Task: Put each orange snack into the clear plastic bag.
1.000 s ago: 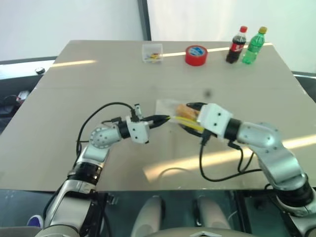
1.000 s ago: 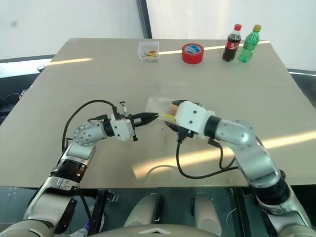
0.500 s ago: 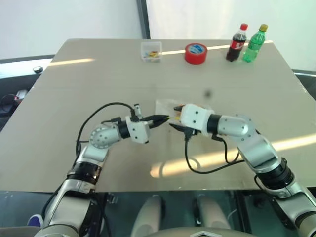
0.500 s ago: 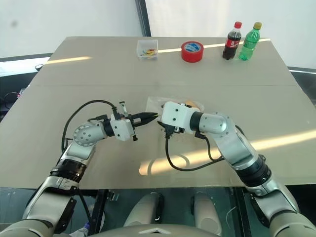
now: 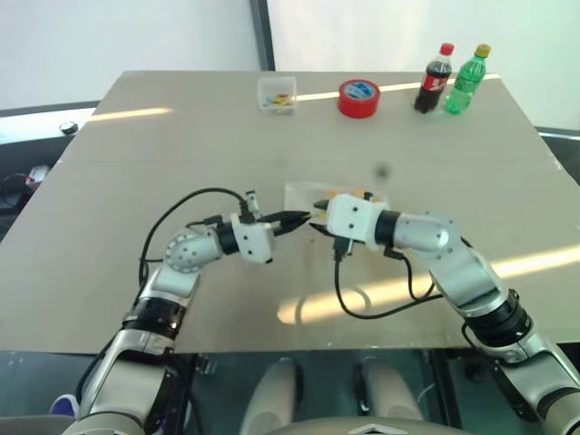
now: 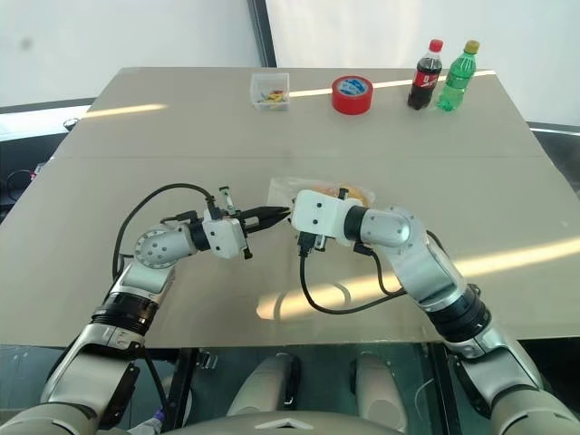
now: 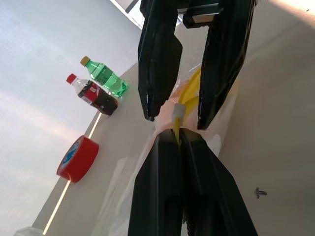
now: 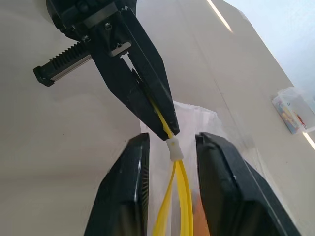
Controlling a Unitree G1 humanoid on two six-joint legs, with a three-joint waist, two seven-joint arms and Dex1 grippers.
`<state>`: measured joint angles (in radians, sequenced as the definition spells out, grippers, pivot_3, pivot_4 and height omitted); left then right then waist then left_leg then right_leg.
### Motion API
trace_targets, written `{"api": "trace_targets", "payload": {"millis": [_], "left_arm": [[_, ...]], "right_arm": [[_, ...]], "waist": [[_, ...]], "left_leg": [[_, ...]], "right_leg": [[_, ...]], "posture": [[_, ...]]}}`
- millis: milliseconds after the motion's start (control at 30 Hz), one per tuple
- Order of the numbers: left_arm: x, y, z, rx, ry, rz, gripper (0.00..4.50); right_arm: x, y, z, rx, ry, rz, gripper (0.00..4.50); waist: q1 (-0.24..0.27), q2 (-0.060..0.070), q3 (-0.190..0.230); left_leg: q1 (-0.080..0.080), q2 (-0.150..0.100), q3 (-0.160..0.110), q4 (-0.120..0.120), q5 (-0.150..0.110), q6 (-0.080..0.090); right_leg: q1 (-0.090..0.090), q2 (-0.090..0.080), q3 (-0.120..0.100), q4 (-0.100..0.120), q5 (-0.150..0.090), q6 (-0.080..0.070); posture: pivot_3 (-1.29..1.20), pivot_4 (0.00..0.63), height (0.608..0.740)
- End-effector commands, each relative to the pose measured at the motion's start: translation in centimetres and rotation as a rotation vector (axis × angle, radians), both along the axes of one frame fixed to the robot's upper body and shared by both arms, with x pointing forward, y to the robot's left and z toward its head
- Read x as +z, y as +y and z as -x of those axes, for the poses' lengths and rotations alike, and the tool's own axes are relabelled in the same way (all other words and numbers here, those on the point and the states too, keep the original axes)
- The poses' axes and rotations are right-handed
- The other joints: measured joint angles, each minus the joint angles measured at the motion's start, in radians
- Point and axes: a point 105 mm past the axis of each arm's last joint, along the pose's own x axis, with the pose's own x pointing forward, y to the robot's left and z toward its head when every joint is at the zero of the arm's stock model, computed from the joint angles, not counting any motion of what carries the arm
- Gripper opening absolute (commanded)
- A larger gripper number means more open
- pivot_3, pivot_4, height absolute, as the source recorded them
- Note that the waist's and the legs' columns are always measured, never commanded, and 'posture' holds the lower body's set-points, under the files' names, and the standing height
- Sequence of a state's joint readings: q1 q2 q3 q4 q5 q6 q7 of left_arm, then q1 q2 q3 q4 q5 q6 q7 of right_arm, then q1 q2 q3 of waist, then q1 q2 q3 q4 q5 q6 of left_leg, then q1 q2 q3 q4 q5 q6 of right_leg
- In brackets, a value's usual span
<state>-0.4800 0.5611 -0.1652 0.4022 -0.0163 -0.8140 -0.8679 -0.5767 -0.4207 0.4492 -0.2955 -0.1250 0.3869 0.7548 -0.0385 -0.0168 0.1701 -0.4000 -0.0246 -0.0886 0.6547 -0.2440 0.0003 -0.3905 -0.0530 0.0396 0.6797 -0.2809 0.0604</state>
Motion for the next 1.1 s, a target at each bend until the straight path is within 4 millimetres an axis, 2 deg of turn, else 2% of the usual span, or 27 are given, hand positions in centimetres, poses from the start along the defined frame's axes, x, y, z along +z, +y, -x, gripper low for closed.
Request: {"api": "trace_targets", "payload": {"millis": [33, 67, 1100], "left_arm": [[1.1, -0.09, 0.23, -0.007, -0.042, 0.02, 0.0], [1.11, -0.05, 0.23, -0.006, -0.041, 0.02, 0.0], [1.33, -0.23, 0.36, -0.002, -0.048, 0.032, 0.0]], "right_arm": [[1.24, 0.45, 0.17, 0.017, -0.069, -0.014, 1.05], [1.28, 0.5, 0.19, 0.017, -0.075, -0.015, 0.6], [0.6, 0.12, -0.37, 0.005, -0.087, 0.018, 0.6]], "waist": [[0.0, 0.0, 0.0], [0.0, 0.0, 0.0], [0.0, 0.0, 0.0]], "left_leg": [[0.0, 0.0, 0.0, 0.0, 0.0, 0.0], [0.0, 0.0, 0.0, 0.0, 0.0, 0.0], [0.0, 0.0, 0.0, 0.0, 0.0, 0.0]], "right_leg": [[0.0, 0.0, 0.0, 0.0, 0.0, 0.0], [0.0, 0.0, 0.0, 0.0, 0.0, 0.0], [0.0, 0.0, 0.0, 0.0, 0.0, 0.0]], "posture": [[0.0, 0.15, 0.74], [0.0, 0.15, 0.74], [0.0, 0.15, 0.74]]}}
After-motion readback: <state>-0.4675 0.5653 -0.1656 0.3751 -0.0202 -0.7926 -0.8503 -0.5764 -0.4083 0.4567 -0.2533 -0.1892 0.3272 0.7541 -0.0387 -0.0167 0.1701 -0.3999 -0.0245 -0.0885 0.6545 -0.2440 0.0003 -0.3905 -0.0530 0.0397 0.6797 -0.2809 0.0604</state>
